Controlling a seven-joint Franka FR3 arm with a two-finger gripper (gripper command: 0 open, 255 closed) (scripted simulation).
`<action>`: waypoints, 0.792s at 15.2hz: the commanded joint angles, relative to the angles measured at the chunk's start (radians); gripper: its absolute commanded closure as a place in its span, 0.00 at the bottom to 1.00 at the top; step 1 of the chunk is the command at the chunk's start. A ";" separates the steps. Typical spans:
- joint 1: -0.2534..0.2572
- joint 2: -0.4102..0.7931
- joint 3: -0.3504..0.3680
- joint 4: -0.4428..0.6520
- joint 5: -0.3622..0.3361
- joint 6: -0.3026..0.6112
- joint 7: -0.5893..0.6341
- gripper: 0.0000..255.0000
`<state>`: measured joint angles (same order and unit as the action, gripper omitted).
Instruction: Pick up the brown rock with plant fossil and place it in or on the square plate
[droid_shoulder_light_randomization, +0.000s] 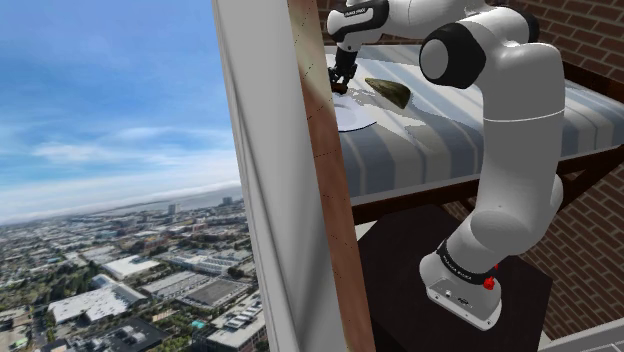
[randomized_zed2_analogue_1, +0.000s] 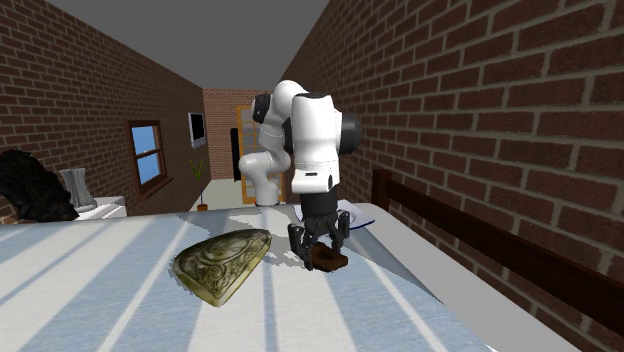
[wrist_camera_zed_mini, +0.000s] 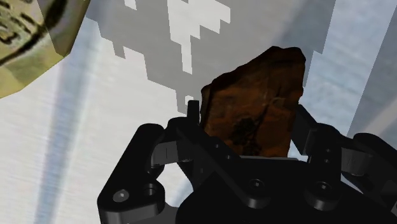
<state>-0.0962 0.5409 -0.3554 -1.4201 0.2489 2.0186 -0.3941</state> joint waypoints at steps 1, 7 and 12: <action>0.000 0.001 0.001 -0.001 0.000 0.000 0.000 1.00; 0.000 -0.006 -0.001 0.016 -0.003 -0.023 0.003 1.00; -0.003 -0.017 -0.005 0.067 -0.010 -0.084 0.011 1.00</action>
<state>-0.0994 0.5255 -0.3603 -1.3635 0.2400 1.9462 -0.3852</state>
